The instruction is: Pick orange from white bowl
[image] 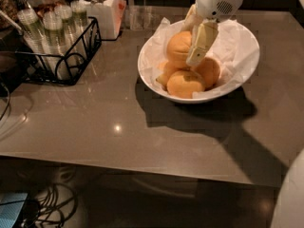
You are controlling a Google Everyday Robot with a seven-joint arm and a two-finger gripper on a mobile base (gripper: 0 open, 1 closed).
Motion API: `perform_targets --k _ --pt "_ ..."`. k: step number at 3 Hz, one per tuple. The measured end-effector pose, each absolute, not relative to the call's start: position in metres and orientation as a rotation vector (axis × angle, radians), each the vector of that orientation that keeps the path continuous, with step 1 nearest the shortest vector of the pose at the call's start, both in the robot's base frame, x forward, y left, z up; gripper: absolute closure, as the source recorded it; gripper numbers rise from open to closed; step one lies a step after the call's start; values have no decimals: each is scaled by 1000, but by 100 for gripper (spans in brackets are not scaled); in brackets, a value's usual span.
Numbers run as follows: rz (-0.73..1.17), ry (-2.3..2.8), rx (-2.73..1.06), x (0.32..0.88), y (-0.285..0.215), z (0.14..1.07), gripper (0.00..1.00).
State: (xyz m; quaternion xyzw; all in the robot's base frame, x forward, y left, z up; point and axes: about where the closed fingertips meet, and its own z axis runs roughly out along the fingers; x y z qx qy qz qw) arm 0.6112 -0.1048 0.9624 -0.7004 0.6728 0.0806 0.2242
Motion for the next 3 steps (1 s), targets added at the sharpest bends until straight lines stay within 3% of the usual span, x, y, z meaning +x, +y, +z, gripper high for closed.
perform_targets --k 2,3 --pt "61 1877 -1931 526 -73 1011 100" --pt "61 1877 -1931 526 -73 1011 100"
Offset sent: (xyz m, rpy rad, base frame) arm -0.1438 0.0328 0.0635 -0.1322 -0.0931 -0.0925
